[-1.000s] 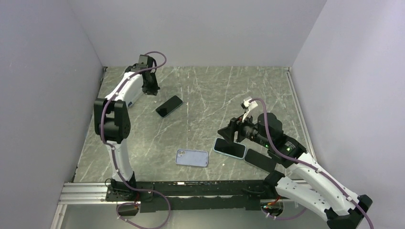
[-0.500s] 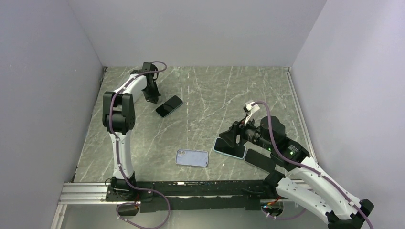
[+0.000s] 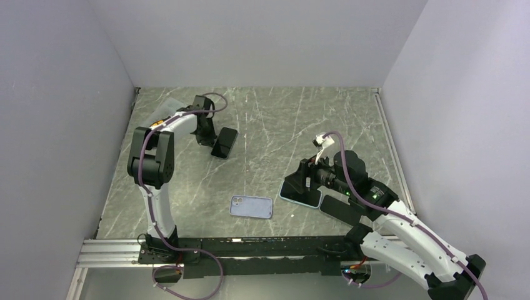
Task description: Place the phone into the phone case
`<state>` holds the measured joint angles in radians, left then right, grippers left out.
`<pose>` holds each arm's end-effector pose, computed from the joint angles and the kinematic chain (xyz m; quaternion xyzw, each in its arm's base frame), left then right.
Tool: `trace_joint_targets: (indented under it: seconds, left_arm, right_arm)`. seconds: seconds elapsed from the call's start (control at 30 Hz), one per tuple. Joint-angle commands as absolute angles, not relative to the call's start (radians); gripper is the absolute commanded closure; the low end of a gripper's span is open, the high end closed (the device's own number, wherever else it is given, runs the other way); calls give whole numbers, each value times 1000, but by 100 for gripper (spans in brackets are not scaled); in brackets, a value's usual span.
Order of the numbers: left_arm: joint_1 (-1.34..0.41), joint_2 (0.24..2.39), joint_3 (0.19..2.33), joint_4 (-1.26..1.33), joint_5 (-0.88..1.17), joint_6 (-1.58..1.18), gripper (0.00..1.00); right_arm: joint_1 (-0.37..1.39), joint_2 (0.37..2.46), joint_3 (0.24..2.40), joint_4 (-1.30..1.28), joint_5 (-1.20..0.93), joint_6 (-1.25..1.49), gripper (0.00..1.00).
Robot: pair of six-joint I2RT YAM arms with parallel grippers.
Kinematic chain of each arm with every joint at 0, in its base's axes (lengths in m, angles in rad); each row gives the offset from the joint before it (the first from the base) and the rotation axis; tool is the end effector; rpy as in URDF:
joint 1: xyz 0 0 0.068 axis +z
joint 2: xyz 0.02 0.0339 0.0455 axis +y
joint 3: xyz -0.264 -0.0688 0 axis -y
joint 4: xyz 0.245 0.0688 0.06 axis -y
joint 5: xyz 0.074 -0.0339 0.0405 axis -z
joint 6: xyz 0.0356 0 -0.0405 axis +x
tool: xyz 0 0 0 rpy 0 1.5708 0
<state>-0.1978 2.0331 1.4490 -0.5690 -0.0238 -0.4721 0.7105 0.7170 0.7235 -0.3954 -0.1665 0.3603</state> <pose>0.4117 -0.0816 0.1646 -0.1362 0.9687 -0.0572 0.1996 0.1224 0.1131 0.3072 -0.1898 0.8068 0.3427 0.4423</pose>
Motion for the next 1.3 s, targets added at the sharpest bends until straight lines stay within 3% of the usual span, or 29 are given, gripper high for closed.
trace_joint_targets:
  seconds: [0.0, 0.5, 0.77, 0.9, 1.07, 1.27]
  left_arm:
    - [-271, 2003, 1381, -560, 2, -456, 100]
    - [-498, 2023, 1478, -570, 3, -493, 100]
    - [-502, 1821, 1363, -557, 3, -497, 100]
    - [-503, 1667, 1295, -574, -23, -508, 99]
    - [-503, 1463, 1208, -600, -9, -520, 69]
    - [-503, 1224, 1163, -701, -17, -476, 47]
  right_arm:
    - [712, 721, 732, -367, -161, 379, 35]
    - [712, 764, 795, -464, -44, 347, 32]
    - [712, 878, 905, -477, 33, 264, 28]
    - [710, 954, 969, -459, 64, 235, 20]
    - [710, 1052, 994, -351, 23, 241, 10]
    - [709, 1176, 1030, -186, 22, 192, 1]
